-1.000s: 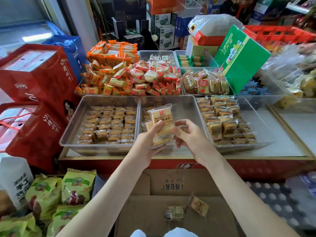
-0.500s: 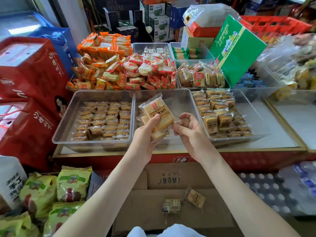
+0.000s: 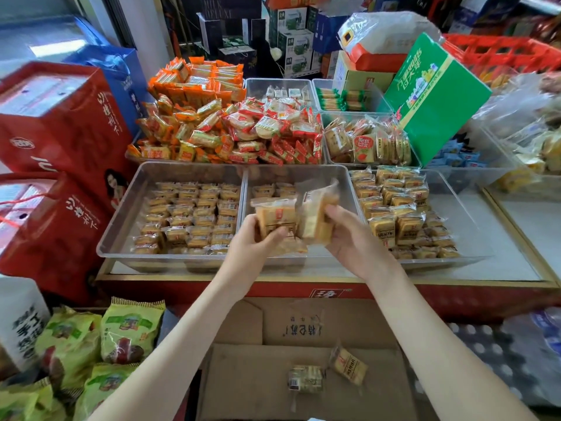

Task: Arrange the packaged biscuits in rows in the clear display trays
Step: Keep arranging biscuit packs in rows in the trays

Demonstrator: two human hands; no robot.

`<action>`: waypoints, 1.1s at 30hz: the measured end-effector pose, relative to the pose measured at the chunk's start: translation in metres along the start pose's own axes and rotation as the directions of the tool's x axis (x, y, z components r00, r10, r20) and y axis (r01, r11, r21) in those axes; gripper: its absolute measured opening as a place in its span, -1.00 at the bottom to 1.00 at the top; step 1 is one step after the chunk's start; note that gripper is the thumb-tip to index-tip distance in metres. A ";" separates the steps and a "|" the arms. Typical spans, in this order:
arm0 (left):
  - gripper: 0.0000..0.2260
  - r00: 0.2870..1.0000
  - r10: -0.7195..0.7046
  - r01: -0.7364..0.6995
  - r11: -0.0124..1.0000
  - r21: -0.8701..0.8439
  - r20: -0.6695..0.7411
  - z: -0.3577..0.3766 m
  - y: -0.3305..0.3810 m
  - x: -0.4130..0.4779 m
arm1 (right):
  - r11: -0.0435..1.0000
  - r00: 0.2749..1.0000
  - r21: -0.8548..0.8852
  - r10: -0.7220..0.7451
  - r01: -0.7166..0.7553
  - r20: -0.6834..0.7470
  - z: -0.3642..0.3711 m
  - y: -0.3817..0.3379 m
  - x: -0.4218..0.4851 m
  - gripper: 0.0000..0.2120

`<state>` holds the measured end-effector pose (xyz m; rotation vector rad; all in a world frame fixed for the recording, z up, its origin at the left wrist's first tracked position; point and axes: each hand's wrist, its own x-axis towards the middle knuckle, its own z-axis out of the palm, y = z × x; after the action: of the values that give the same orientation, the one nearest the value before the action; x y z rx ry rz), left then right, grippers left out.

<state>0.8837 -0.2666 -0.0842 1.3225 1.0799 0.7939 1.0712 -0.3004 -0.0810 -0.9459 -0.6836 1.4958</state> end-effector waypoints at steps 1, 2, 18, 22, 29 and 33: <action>-0.79 0.999 -0.049 0.049 0.993 -0.105 0.005 -0.005 -0.002 0.004 | 0.975 0.997 0.218 0.029 -0.046 0.077 -0.009 -0.001 0.003 -0.52; -0.77 0.996 -0.087 0.086 0.978 -0.189 0.002 -0.010 -0.004 0.007 | 0.924 0.990 0.373 0.034 -0.082 0.135 -0.018 0.000 0.007 -0.43; -0.79 0.942 -0.307 0.231 0.886 -0.402 -0.137 -0.052 -0.068 0.142 | 0.843 0.680 -0.440 -0.127 -0.310 -0.722 -0.108 0.068 0.235 -0.34; -0.81 0.962 -0.254 0.200 0.909 -0.367 -0.104 -0.048 -0.088 0.151 | 0.802 0.644 -0.450 -0.111 -0.391 -0.757 -0.127 0.092 0.276 -0.07; -0.78 0.960 -0.279 0.252 0.909 -0.333 -0.037 -0.048 -0.096 0.141 | 0.810 0.740 -0.413 0.039 -0.417 -0.672 -0.140 0.096 0.286 -0.05; -0.79 0.961 -0.276 0.269 0.925 -0.270 0.013 -0.048 -0.091 0.131 | 0.697 0.776 -0.563 -0.015 -0.444 -0.631 -0.131 0.079 0.269 -0.12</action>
<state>0.8718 -0.1388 -0.1909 0.9110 1.1039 0.7201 1.1455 -0.0600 -0.2617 -2.0598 -0.6648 1.0106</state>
